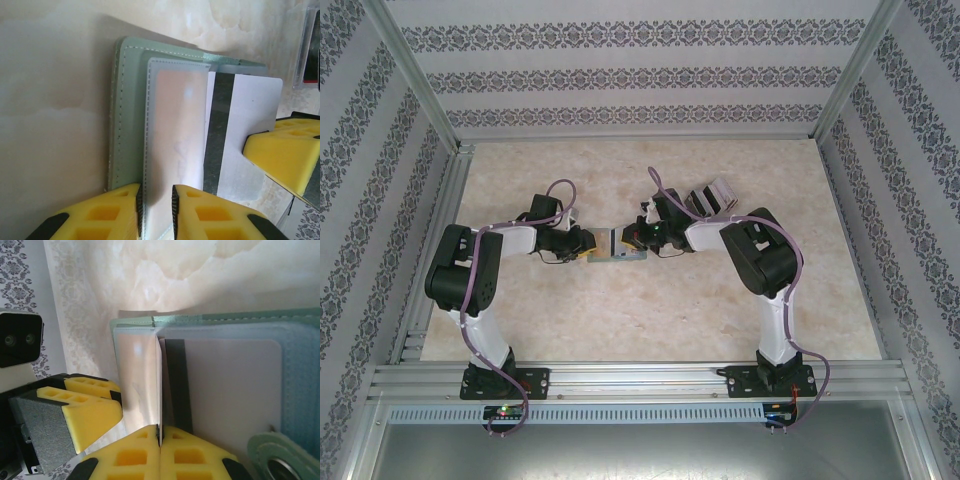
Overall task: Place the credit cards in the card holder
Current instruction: Insert the credit card into the card slot.
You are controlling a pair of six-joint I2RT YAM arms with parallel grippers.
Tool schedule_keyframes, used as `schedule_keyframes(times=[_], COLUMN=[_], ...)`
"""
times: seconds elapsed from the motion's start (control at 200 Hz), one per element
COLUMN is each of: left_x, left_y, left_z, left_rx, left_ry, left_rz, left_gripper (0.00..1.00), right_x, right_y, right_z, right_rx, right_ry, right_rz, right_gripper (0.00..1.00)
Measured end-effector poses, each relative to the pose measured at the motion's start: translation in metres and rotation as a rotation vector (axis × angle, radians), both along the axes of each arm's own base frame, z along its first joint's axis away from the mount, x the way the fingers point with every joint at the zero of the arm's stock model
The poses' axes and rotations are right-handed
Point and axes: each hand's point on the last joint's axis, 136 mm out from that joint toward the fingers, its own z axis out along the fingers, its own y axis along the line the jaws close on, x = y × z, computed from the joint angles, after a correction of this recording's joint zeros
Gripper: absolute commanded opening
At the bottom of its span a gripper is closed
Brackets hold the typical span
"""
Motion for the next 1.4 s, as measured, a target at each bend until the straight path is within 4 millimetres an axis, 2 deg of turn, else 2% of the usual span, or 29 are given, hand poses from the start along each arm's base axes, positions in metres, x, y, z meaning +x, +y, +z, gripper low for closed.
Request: schedule_keyframes(times=[0.085, 0.39, 0.754, 0.929, 1.034, 1.229, 1.399], left_x=[0.0, -0.001, -0.003, -0.003, -0.002, 0.001, 0.009], left_y=[0.0, -0.002, -0.004, -0.004, -0.003, -0.001, 0.008], left_z=[-0.001, -0.004, -0.004, -0.004, -0.004, -0.003, 0.005], left_rx=[-0.001, -0.006, -0.016, -0.017, -0.014, 0.006, 0.076], left_ry=[0.005, 0.02, 0.025, 0.025, 0.025, 0.022, 0.003], left_rz=[0.003, 0.005, -0.002, -0.002, -0.001, 0.003, 0.022], left_gripper=[0.17, 0.1, 0.09, 0.09, 0.11, 0.24, 0.26], right_x=[0.0, 0.001, -0.006, -0.001, 0.001, 0.0, -0.003], right_y=[0.0, 0.003, -0.004, 0.006, 0.009, 0.011, 0.011], right_z=[-0.001, 0.002, -0.003, -0.001, -0.002, -0.003, -0.006], right_rx=[-0.003, -0.008, -0.023, -0.005, -0.012, -0.047, -0.107], right_ry=[-0.001, 0.007, 0.035, 0.056, 0.065, 0.043, 0.011], right_rz=[0.002, 0.025, 0.004, 0.039, 0.058, 0.09, 0.122], right_gripper=[0.06, 0.06, 0.06, 0.06, 0.06, 0.07, 0.07])
